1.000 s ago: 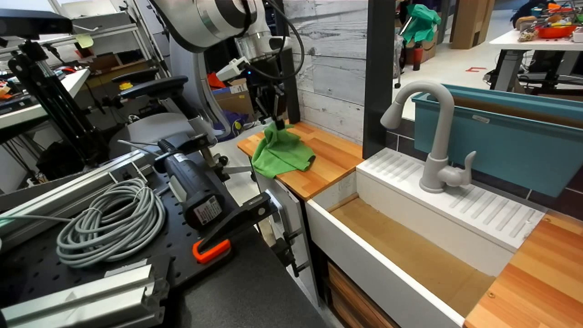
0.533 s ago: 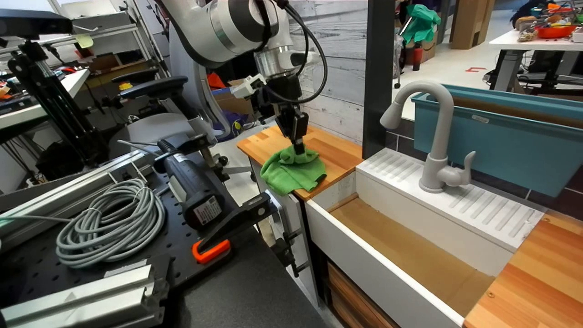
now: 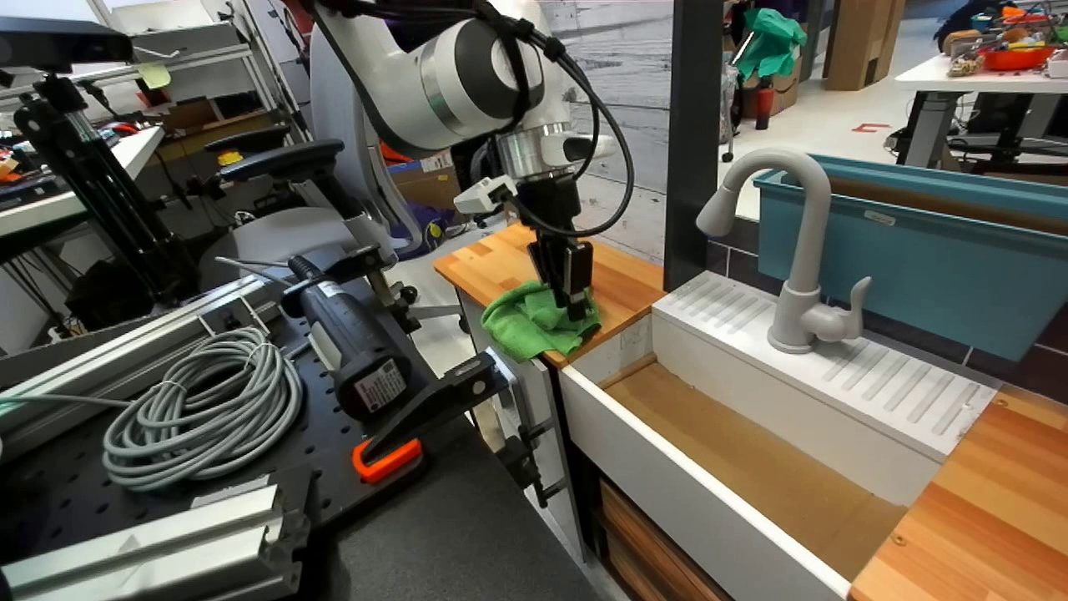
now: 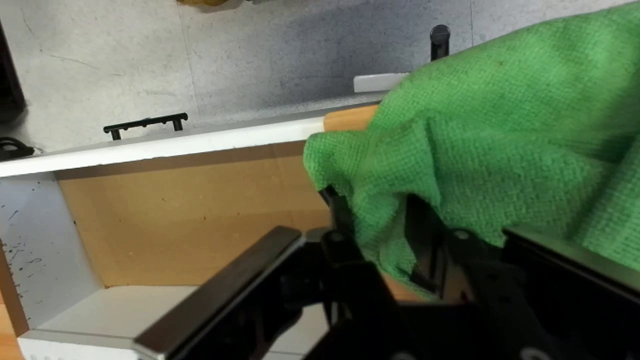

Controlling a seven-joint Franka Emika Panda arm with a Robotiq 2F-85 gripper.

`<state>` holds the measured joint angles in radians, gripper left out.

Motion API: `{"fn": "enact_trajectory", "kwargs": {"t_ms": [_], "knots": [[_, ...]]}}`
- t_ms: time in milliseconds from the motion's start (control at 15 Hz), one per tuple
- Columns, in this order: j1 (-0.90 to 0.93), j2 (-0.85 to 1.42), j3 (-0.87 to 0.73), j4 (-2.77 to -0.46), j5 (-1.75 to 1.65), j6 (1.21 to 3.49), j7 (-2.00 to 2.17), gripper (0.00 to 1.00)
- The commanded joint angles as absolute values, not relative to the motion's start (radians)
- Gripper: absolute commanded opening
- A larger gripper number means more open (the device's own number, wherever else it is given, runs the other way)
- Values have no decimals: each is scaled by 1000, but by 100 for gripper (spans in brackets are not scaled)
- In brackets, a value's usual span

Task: Fold the green towel

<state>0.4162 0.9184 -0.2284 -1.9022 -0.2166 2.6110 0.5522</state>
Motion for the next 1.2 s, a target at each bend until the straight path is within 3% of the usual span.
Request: {"fn": "enact_trajectory", "kwargs": {"t_ms": [0,267,333,933,1000,1133], "knots": [[407,967,-222,-1845,-211,2590,529,66],[444,945,-239,-1885,-222,2627,557,96],[454,933,-240,-1900,-224,2635,561,99],[669,662,-309,-2182,-300,2741,749,100],[615,756,-272,-2069,-274,2693,715,100],[647,700,-278,-2125,-287,2699,740,100]]}}
